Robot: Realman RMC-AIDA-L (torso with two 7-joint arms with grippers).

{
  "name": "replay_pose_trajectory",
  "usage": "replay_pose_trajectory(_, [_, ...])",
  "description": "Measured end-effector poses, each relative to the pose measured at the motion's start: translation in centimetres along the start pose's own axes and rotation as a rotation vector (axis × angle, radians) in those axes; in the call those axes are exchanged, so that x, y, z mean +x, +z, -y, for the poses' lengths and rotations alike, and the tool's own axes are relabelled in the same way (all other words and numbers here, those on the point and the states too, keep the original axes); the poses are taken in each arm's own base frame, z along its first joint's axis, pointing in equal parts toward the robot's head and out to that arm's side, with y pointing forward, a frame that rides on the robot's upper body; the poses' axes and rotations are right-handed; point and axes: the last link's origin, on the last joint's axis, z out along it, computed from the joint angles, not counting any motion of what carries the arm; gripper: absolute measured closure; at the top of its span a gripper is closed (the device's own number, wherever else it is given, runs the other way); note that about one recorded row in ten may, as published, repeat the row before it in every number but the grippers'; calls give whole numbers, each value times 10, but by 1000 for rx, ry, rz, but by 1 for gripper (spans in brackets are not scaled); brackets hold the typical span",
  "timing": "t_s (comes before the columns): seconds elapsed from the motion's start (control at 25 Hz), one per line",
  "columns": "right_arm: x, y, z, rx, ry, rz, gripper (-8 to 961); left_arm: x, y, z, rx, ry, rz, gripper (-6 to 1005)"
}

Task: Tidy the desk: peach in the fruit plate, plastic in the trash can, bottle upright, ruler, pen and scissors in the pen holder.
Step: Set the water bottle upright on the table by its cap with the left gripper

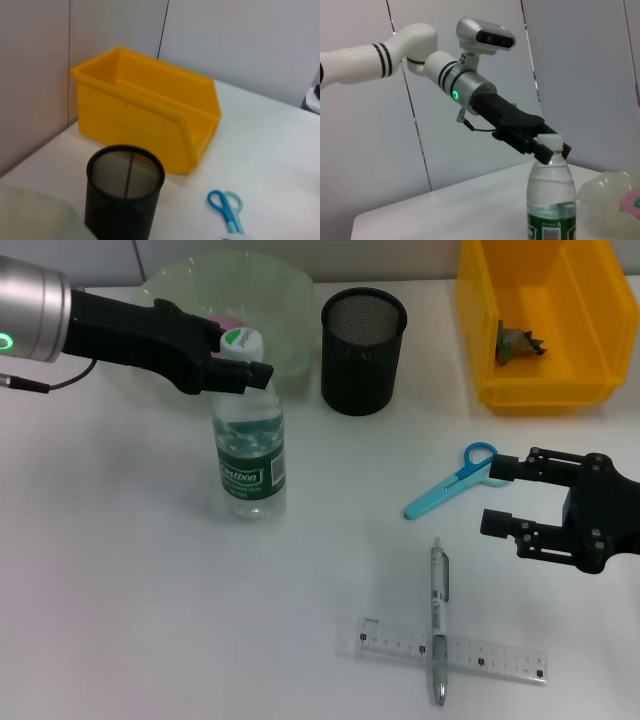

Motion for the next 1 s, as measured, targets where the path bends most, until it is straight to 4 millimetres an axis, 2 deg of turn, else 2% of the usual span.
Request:
replay_pose_trajectory(0.36, [1, 2, 0, 3, -3, -4, 281, -16, -19, -4, 16, 63, -155, 509])
replay_pose_trajectory(0.56, [9, 4, 4, 39, 3, -41, 281, -25, -31, -1, 57, 77, -216, 505])
replay_pose_trajectory(1.0, [19, 7, 9, 81, -1, -116, 281, -36, -34, 5, 124, 60, -219, 494])
